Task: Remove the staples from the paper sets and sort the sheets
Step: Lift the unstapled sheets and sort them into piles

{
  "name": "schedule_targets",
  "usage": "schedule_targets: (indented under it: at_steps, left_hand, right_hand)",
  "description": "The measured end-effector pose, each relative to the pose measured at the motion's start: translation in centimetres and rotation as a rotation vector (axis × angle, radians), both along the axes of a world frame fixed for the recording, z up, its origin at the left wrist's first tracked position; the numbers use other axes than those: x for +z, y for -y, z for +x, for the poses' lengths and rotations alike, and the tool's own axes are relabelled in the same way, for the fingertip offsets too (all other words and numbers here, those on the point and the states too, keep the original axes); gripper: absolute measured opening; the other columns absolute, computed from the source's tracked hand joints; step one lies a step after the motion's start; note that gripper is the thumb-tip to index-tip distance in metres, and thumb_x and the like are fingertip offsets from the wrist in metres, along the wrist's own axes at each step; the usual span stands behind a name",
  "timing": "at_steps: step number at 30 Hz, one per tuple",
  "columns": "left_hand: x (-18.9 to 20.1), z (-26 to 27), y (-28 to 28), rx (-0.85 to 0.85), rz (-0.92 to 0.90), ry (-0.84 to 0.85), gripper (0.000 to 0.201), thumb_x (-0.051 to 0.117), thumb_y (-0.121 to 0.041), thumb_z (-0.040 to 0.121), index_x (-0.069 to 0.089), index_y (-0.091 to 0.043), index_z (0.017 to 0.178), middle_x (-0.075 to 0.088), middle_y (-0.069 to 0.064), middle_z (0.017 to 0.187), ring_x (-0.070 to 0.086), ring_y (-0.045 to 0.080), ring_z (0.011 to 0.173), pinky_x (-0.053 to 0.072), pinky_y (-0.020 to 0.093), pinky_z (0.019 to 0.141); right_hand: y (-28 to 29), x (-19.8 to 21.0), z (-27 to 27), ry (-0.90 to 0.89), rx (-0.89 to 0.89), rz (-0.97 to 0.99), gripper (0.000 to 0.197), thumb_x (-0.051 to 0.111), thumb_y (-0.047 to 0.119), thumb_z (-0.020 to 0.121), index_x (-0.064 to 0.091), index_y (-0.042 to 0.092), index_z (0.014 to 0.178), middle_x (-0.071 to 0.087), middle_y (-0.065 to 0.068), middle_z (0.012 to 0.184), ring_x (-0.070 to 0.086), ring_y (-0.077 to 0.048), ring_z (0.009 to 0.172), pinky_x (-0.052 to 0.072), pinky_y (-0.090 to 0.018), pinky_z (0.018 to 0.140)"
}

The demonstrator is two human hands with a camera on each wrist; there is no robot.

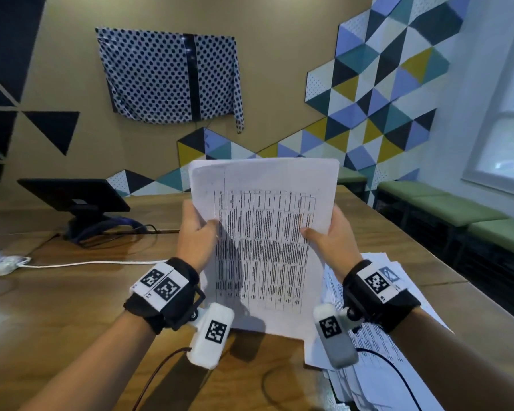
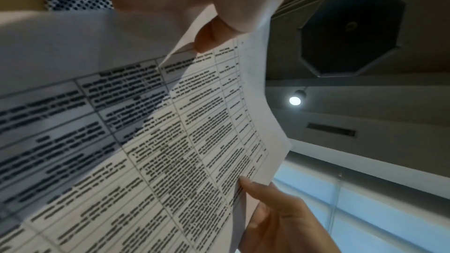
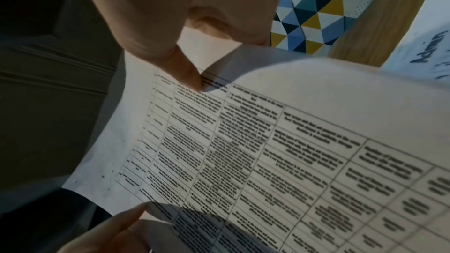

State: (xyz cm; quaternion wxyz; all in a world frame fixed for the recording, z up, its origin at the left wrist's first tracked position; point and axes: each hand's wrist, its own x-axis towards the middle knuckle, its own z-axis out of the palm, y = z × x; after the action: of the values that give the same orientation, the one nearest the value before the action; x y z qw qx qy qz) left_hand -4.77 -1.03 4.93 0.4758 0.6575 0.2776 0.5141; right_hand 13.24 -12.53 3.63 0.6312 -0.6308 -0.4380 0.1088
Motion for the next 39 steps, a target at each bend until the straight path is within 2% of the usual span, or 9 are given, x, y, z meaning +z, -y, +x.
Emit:
schedule_targets:
  at_steps: [2, 11, 16, 19, 25, 29, 33, 36, 39]
  left_hand:
    - [0.9, 0.1, -0.3, -0.008, 0.012, 0.017, 0.038, 0.04, 0.012, 0.084, 0.036, -0.016, 0.11, 0.057, 0.008, 0.112, 0.058, 0.031, 0.097, 0.052, 0.045, 0.081]
    - [-1.3, 0.0, 0.6, -0.036, -0.097, -0.07, 0.031, 0.04, 0.0, 0.092, 0.046, -0.009, 0.121, 0.058, 0.005, 0.12, 0.056, 0.019, 0.108, 0.046, 0.04, 0.095]
    - [-0.9, 0.1, 0.2, -0.039, -0.075, -0.028, 0.022, 0.039, -0.002, 0.094, 0.042, -0.012, 0.114, 0.057, -0.007, 0.103, 0.054, 0.002, 0.091, 0.045, 0.02, 0.071]
    - [-1.3, 0.0, 0.4, -0.027, -0.098, 0.003, 0.021, 0.039, -0.001, 0.094, 0.036, -0.014, 0.11, 0.054, -0.009, 0.099, 0.051, 0.001, 0.086, 0.041, 0.018, 0.066]
    - [-0.1, -0.5, 0.0, -0.049, -0.076, -0.033, 0.034, 0.041, 0.0, 0.094, 0.043, -0.012, 0.126, 0.055, -0.002, 0.117, 0.052, 0.012, 0.105, 0.043, 0.02, 0.082]
    - [0.8, -0.9, -1.4, -0.101, -0.045, -0.054, 0.029, 0.042, 0.001, 0.094, 0.047, -0.019, 0.115, 0.057, 0.0, 0.12, 0.054, 0.016, 0.112, 0.044, 0.032, 0.096]
    - [-3.4, -0.3, -2.8, -0.118, -0.11, -0.16, 0.029, 0.042, 0.004, 0.093, 0.049, -0.016, 0.113, 0.059, 0.01, 0.121, 0.054, 0.03, 0.117, 0.039, 0.051, 0.103]
    - [-6.9, 0.2, -2.4, -0.096, -0.169, -0.223, 0.029, 0.04, 0.007, 0.093, 0.047, -0.009, 0.115, 0.058, 0.012, 0.115, 0.053, 0.035, 0.117, 0.042, 0.045, 0.1]
    - [-9.2, 0.8, -1.9, -0.107, -0.206, -0.282, 0.025, 0.038, 0.006, 0.094, 0.046, -0.007, 0.115, 0.058, 0.014, 0.109, 0.061, 0.034, 0.096, 0.054, 0.032, 0.078]
  right_hand:
    - [0.1, 0.9, 0.0, -0.019, -0.01, 0.037, 0.044, 0.065, 0.0, 0.079, 0.049, 0.009, 0.119, 0.061, -0.008, 0.118, 0.058, -0.023, 0.11, 0.048, -0.044, 0.095]
    - [0.4, -2.1, -0.1, -0.121, 0.023, -0.023, 0.043, 0.064, 0.004, 0.082, 0.045, 0.016, 0.119, 0.059, -0.006, 0.12, 0.057, -0.023, 0.112, 0.045, -0.049, 0.099]
    - [0.3, -1.7, 0.2, -0.095, 0.006, 0.036, 0.039, 0.063, 0.003, 0.083, 0.05, 0.014, 0.118, 0.062, -0.006, 0.119, 0.059, -0.022, 0.111, 0.046, -0.048, 0.098]
    - [0.3, -2.1, 0.2, -0.114, 0.029, 0.012, 0.046, 0.065, 0.004, 0.081, 0.047, 0.011, 0.123, 0.061, -0.007, 0.121, 0.058, -0.023, 0.113, 0.046, -0.049, 0.098]
    - [1.0, -1.1, 0.3, -0.034, 0.025, -0.002, 0.039, 0.068, 0.005, 0.08, 0.047, 0.015, 0.112, 0.062, -0.004, 0.113, 0.06, -0.017, 0.106, 0.05, -0.038, 0.093]
    - [1.6, -0.7, 0.8, -0.064, 0.111, -0.025, 0.035, 0.068, 0.005, 0.079, 0.048, 0.026, 0.099, 0.063, 0.0, 0.111, 0.061, -0.016, 0.105, 0.05, -0.036, 0.09]
    - [2.2, -3.3, 2.5, -0.034, 0.035, -0.275, 0.032, 0.064, 0.019, 0.085, 0.048, 0.017, 0.112, 0.062, -0.004, 0.112, 0.06, -0.017, 0.093, 0.052, -0.033, 0.078]
    - [2.8, -5.6, 5.7, 0.314, -0.15, -0.613, 0.038, 0.061, 0.032, 0.086, 0.05, 0.015, 0.118, 0.055, -0.006, 0.113, 0.053, -0.019, 0.099, 0.043, -0.03, 0.083]
    - [3.7, -7.7, 8.9, 0.648, -0.323, -1.009, 0.049, 0.056, 0.041, 0.086, 0.045, 0.017, 0.127, 0.044, -0.011, 0.13, 0.043, -0.028, 0.12, 0.042, -0.042, 0.098]
